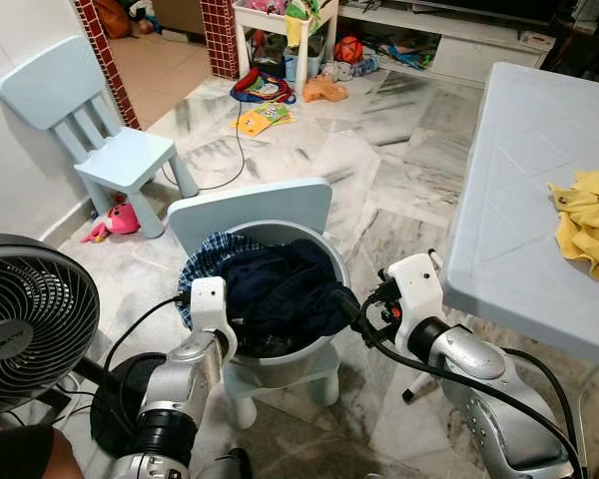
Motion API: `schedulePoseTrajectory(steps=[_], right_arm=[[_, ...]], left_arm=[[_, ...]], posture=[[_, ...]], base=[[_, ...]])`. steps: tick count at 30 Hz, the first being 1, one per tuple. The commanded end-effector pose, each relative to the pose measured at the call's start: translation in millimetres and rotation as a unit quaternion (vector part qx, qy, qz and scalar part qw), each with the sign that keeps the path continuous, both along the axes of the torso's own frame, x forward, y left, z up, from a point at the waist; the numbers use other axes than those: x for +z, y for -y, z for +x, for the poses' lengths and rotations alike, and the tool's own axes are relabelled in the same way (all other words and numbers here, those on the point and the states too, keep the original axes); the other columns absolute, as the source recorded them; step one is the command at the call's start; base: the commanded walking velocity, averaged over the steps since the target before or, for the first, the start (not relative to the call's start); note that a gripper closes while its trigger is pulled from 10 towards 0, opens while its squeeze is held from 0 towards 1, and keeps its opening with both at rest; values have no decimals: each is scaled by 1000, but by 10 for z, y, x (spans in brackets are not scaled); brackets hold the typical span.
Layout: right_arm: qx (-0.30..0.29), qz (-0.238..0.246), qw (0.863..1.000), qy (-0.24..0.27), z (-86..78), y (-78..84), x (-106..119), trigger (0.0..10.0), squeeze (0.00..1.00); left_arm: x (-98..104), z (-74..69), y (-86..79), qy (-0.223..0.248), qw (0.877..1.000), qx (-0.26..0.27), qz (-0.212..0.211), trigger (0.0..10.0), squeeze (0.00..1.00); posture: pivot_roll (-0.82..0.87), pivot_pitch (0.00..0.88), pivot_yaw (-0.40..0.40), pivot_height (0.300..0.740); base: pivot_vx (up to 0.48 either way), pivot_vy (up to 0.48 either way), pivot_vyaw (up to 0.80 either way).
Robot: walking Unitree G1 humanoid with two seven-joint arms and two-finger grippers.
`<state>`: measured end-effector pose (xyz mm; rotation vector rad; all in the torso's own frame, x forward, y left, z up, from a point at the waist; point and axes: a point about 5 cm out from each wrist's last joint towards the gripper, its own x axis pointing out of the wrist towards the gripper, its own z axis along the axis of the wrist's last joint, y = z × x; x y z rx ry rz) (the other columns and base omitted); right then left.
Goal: Hang hanger
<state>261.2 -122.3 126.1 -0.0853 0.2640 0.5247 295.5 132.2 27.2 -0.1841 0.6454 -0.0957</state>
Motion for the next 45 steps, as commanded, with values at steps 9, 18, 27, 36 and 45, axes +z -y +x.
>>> schedulePoseTrajectory(steps=[9,18,27,36,45], right_arm=[[-7,29,999,26,29,7,87,10000,0],[-30,57,997,42,97,2,105,10000,0],[-48,64,995,64,164,43,164,10000,0],[-63,58,994,65,162,80,143,10000,0],[-63,52,996,47,96,90,81,10000,0]], left_arm=[[196,-15,-119,69,998,11,8,10000,0],[363,-540,-199,125,991,29,47,10000,1000],[492,-604,-174,144,988,39,46,10000,0],[486,-625,-175,134,989,56,28,10000,0],[513,-698,-117,130,989,61,15,10000,0]], posture=[[-133,99,15,740],[-85,82,13,740],[-79,68,7,740],[-84,75,15,740],[-67,103,-11,740]], base=[[0,0,0],[0,0,0],[0,0,0],[0,0,230],[0,0,0]])
